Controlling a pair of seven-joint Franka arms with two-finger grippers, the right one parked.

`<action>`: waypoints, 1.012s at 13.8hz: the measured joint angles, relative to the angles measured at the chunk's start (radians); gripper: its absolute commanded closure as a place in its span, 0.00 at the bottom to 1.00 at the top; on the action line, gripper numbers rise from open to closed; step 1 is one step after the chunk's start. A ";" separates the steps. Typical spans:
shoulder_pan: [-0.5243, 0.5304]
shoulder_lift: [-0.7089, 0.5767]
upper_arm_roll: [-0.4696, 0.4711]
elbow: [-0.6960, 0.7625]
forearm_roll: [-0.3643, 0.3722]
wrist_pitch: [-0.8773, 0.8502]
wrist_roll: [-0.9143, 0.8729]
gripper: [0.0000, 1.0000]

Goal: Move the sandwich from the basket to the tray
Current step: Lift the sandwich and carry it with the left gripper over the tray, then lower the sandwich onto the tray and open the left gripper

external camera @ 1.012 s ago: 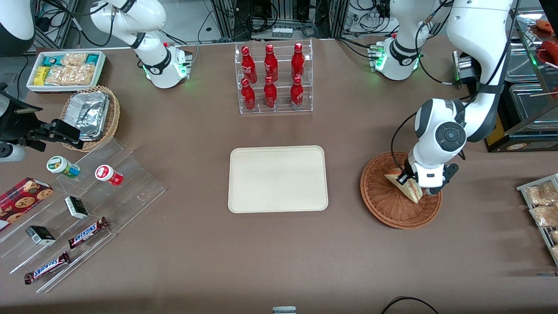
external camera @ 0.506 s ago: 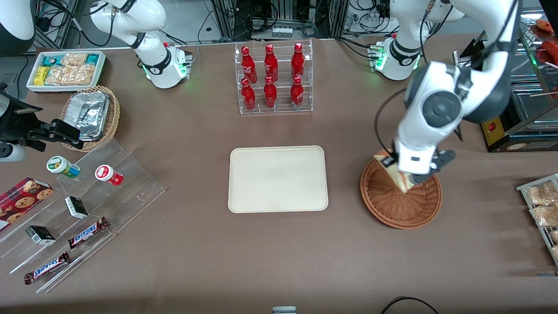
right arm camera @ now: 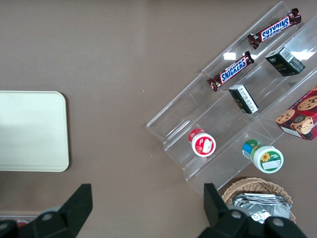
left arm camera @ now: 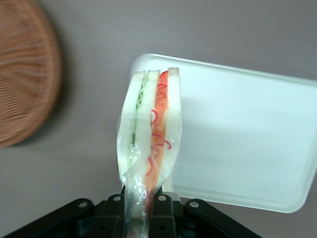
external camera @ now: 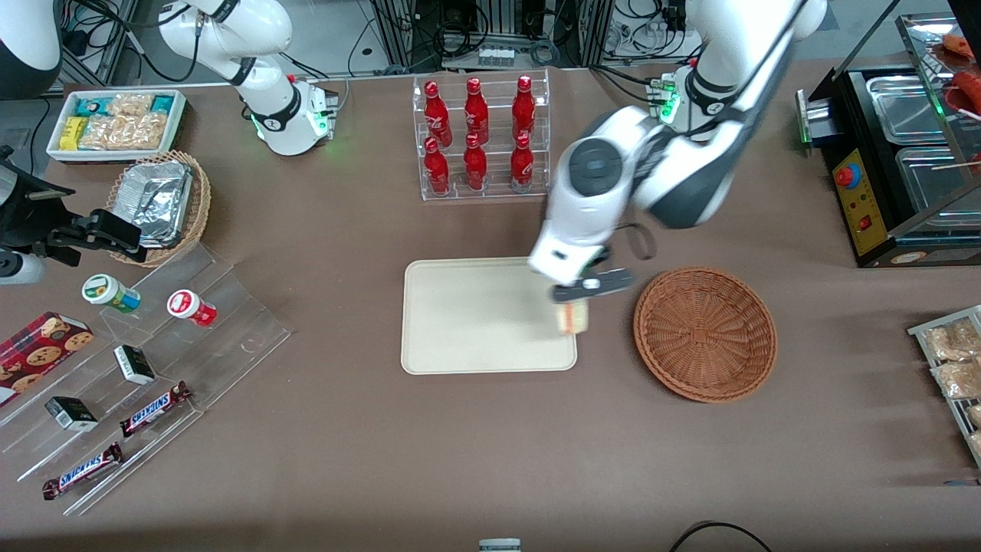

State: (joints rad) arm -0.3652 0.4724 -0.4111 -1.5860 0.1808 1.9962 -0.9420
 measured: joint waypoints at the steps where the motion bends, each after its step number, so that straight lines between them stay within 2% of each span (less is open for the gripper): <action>1: -0.047 0.059 0.001 0.032 0.029 0.028 0.000 1.00; 5: -0.152 0.233 0.003 0.128 0.106 0.099 -0.003 1.00; 9: -0.176 0.318 0.003 0.169 0.187 0.110 -0.059 1.00; 10: -0.176 0.333 0.003 0.172 0.198 0.115 -0.080 0.82; 11: -0.176 0.343 0.003 0.175 0.203 0.118 -0.094 0.21; 12: -0.177 0.348 0.003 0.179 0.205 0.120 -0.102 0.01; 14: -0.176 0.347 0.003 0.189 0.206 0.120 -0.110 0.00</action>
State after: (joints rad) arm -0.5415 0.8196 -0.4077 -1.3972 0.3871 2.1161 -1.0521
